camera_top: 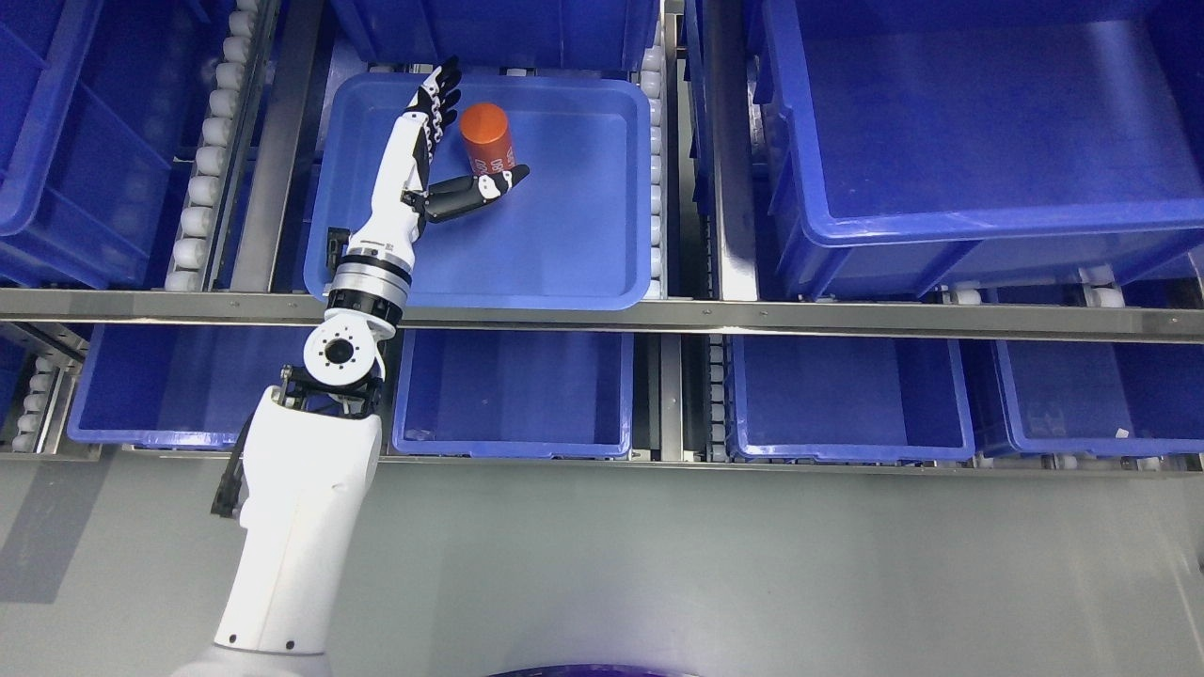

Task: Grab orange capacitor from left shelf to right desk
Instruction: 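Reach the left hand down into the blue bin toward the orange capacitor, then close the left hand around the orange capacitor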

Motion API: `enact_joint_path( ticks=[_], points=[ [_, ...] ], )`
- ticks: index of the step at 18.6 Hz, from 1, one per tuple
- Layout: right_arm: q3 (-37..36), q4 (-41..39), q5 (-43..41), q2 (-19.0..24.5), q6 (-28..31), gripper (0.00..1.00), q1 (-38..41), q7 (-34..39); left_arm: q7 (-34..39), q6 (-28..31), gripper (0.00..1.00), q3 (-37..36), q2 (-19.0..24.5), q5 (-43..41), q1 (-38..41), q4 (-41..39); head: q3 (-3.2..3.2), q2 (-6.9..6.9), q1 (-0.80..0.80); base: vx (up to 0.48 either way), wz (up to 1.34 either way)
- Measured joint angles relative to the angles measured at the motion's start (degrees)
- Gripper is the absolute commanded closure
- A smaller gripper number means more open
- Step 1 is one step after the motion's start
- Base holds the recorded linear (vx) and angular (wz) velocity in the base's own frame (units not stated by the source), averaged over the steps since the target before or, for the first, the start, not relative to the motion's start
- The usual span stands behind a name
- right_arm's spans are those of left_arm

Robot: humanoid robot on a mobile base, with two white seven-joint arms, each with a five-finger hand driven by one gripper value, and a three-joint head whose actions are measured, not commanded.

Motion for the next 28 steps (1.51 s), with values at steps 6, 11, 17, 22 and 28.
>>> enact_joint_path(
  ticks=[6, 11, 17, 22, 28],
  points=[
    [0.0, 0.0, 0.0, 0.0, 0.01, 0.0, 0.0, 0.0, -0.6, 0.1, 0.2, -0.47, -0.01, -0.51, -3.89, 6.01, 0.0, 0.0, 0.0, 0.0, 0.0],
    [0.0, 0.0, 0.0, 0.0, 0.17, 0.0, 0.0, 0.0, -3.03, -0.47, 0.38, -0.66, -0.01, -0.44, -5.01, 9.11, 0.0, 0.0, 0.0, 0.0, 0.0],
    [0.0, 0.0, 0.0, 0.0, 0.19, 0.0, 0.0, 0.0, -4.33, -4.54, 0.83, -0.42, -0.02, -0.2, -5.27, 11.31, 0.0, 0.0, 0.0, 0.0, 0.0],
    [0.0, 0.0, 0.0, 0.0, 0.09, 0.0, 0.0, 0.0, -4.4, -8.31, 1.0, 0.55, -0.02, -0.08, -4.86, 12.44, 0.0, 0.0, 0.0, 0.0, 0.0],
    [0.0, 0.0, 0.0, 0.0, 0.0, 0.0, 0.0, 0.0, -4.51, -10.72, 1.0, 1.76, -0.02, 2.67, -4.65, 11.87, 0.0, 0.0, 0.0, 0.0, 0.0]
  ],
)
